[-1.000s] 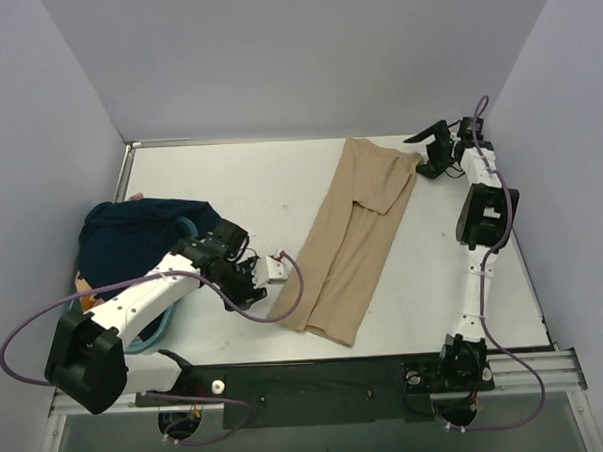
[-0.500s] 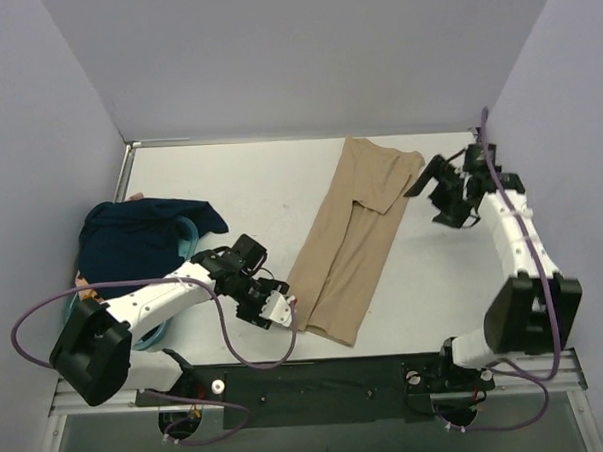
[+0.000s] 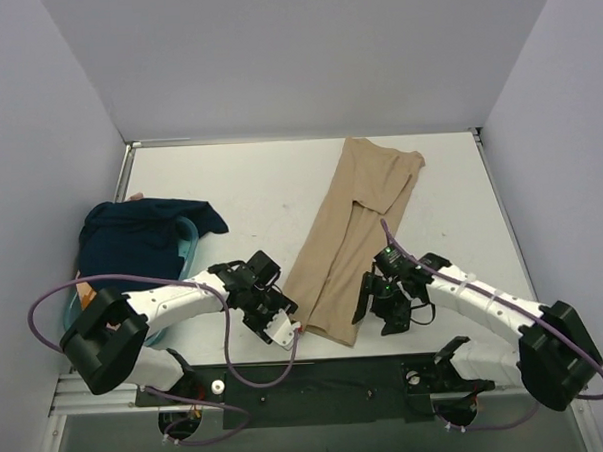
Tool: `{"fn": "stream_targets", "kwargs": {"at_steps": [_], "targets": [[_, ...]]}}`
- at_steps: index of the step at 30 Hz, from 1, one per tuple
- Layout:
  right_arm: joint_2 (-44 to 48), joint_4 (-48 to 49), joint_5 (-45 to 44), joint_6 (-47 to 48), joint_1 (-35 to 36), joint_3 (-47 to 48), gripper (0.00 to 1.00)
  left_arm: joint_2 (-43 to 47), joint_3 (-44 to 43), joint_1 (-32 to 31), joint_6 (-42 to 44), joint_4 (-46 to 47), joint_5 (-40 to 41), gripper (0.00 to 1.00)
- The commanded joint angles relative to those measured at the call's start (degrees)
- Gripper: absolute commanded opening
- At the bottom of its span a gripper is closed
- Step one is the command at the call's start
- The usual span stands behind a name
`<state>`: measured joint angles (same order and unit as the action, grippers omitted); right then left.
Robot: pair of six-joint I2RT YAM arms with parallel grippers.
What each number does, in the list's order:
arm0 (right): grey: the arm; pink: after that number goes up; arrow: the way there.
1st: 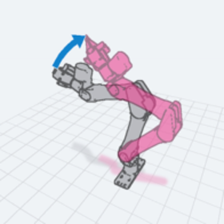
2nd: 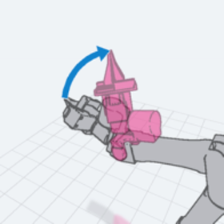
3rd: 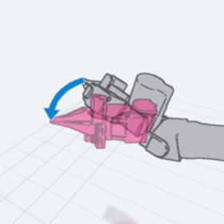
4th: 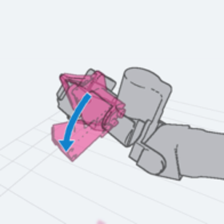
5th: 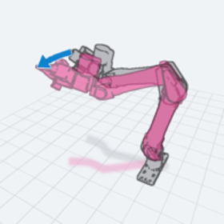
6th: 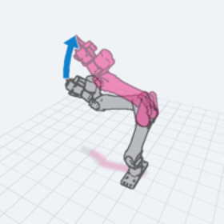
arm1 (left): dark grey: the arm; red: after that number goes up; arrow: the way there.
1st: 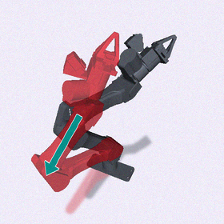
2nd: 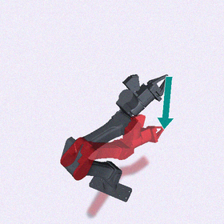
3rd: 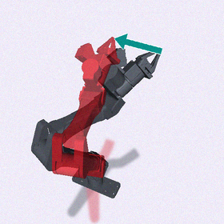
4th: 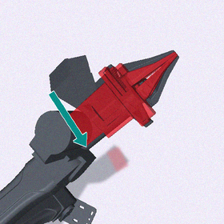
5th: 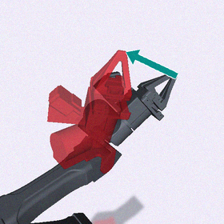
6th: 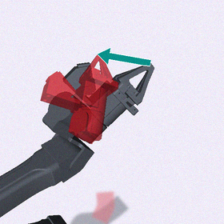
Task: Fold and stack the t-shirts
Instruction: Rotate the tshirt 70 degrees
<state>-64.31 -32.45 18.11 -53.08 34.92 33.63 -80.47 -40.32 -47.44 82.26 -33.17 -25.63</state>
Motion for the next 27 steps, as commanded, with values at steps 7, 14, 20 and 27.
{"fn": "stream_targets", "kwargs": {"at_steps": [7, 14, 20, 27], "targets": [[-18.6, 11.9, 9.2, -1.9, 4.9, 2.0, 0.35, 3.4, -0.6, -1.3, -3.1, -1.1, -0.2, 0.65], [-13.1, 6.3, 6.4, 0.2, 0.9, -1.9, 0.00, 5.1, -1.3, -3.8, -3.6, -2.3, 0.3, 0.66], [-5.0, -1.0, 7.6, 4.7, -5.0, -9.2, 0.00, 1.6, -1.4, -9.0, -8.5, 4.7, 3.4, 0.67], [-3.4, -3.1, 6.6, 5.6, -5.6, -8.4, 0.42, -1.9, -3.0, -12.5, -10.6, 8.7, 2.5, 0.69]]}}
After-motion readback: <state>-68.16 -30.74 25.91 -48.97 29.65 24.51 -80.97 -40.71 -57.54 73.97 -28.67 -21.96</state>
